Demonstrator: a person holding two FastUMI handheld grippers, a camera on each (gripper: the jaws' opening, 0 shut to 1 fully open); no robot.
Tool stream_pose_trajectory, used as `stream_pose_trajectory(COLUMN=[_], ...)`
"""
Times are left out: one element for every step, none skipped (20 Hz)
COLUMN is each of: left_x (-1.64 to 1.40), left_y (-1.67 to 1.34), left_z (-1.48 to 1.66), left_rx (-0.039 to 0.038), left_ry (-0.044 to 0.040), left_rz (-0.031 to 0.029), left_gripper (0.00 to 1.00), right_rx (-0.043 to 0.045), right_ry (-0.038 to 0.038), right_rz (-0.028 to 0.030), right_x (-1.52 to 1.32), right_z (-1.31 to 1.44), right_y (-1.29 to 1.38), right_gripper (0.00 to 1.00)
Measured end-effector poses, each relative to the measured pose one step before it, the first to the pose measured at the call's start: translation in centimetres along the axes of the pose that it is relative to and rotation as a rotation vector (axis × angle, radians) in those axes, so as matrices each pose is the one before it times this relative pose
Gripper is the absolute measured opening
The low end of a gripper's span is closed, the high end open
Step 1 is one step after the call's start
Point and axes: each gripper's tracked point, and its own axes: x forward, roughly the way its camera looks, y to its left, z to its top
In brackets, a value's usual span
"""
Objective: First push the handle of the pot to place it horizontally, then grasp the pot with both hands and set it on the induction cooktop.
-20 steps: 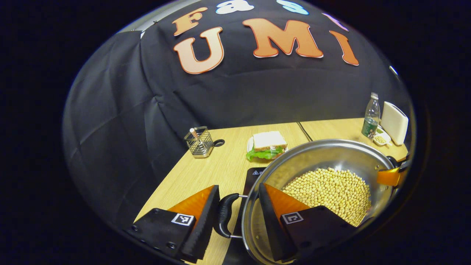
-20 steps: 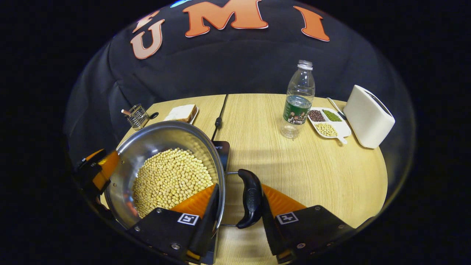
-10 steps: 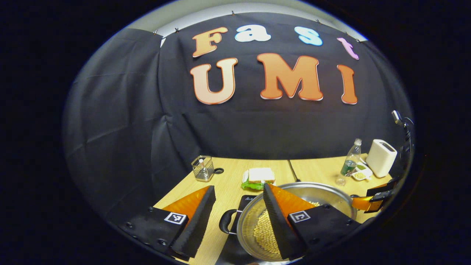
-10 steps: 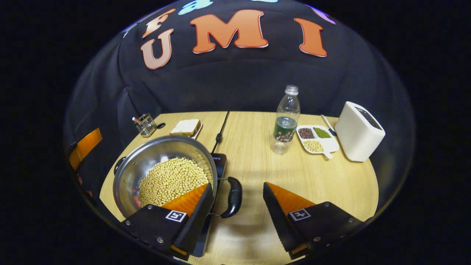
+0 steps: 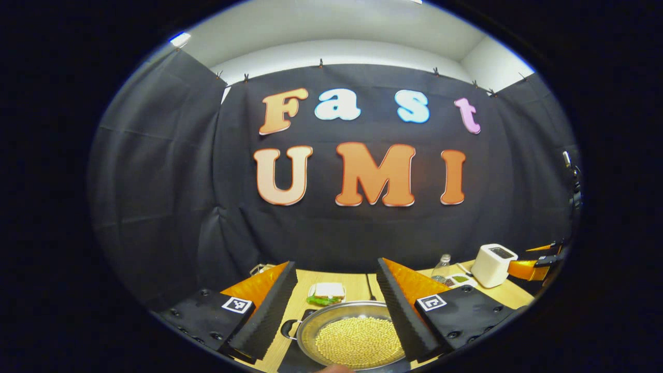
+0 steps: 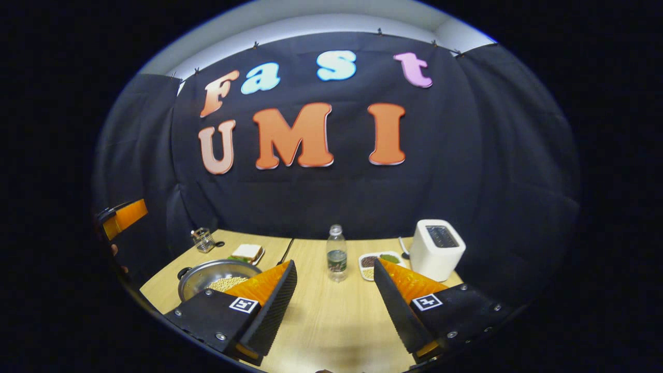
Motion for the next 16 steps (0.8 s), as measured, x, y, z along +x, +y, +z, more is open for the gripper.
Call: stream_pose_trajectory(left_x=[-0.785, -0.739, -0.691, -0.556, -0.649, -0.381, -0.626, -0.462, -0.674, -0.610, -0.588, -0.461, -0.568, -0.556, -0.423, -0.199], left_y=[-0.407, -0.453, -0.620, -0.680, -0.337, -0.337, -0.087, -0.136, -0.095, -0.004, 0.312, 0.067, 0.229, 0.253, 0.499, 0.035], left_z=[1.232, 1.209, 1.158, 0.935, 0.939, 1.017, 1.179, 1.176, 1.055, 0.990, 0.889, 0.628, 0.558, 0.579, 0.552, 0.443], left_rx=[-0.00370, -0.00887, -0.01742, -0.01593, -0.01255, -0.00695, -0.00565, -0.00359, -0.00105, 0.00519, 0.00811, 0.01475, 0.01127, 0.01337, 0.00534, 0.00340], left_ry=[-0.02195, -0.02179, -0.01909, -0.01158, -0.01008, -0.01382, -0.01619, -0.01817, -0.01929, -0.01508, -0.01268, -0.01048, -0.00782, -0.00943, -0.00987, -0.00986], left_rz=[-0.00575, -0.00385, -0.01010, -0.01204, -0.00740, -0.00544, 0.00139, 0.00022, 0.00229, 0.00718, 0.01534, 0.00706, 0.00801, 0.01159, 0.01295, 0.00652], left_gripper=[1.00, 1.00, 1.00, 1.00, 1.00, 1.00, 1.00, 1.00, 1.00, 1.00, 1.00, 1.00, 1.00, 1.00, 1.00, 1.00], right_rx=[-0.00340, -0.00468, -0.00755, -0.00972, -0.01227, -0.00980, -0.01052, -0.01596, -0.02769, -0.02919, -0.01899, -0.01010, -0.00462, -0.00334, 0.00558, 0.00828], right_ry=[-0.04005, -0.04010, -0.03555, -0.03249, -0.03058, -0.03194, -0.03491, -0.04143, -0.03866, -0.03295, -0.03080, -0.02523, -0.01835, -0.01619, -0.02140, -0.02924], right_rz=[-0.02080, -0.01314, -0.00656, -0.00480, -0.00142, -0.00223, -0.00486, -0.00971, -0.02102, -0.02247, -0.01019, 0.00484, 0.01245, 0.01707, 0.01496, 0.01434], right_x=[-1.174, -1.162, -1.270, -1.300, -1.109, -1.099, -0.836, -0.638, -0.565, -0.405, -0.275, -0.334, -0.502, -0.567, -0.369, -0.026], right_z=[1.403, 1.495, 1.464, 1.410, 1.357, 1.442, 1.581, 1.488, 1.407, 1.093, 0.976, 0.839, 0.970, 0.707, 0.750, 0.919], right_y=[-1.520, -1.102, -0.856, -0.791, -0.541, -0.477, -0.391, -0.449, -0.868, -0.730, -0.031, 0.291, 0.272, 0.643, 0.335, 0.473], right_gripper=[0.93, 0.93, 0.93, 0.93, 0.93, 0.93, 0.93, 0.93, 0.93, 0.93, 0.93, 0.93, 0.89, 0.93, 0.93, 0.91])
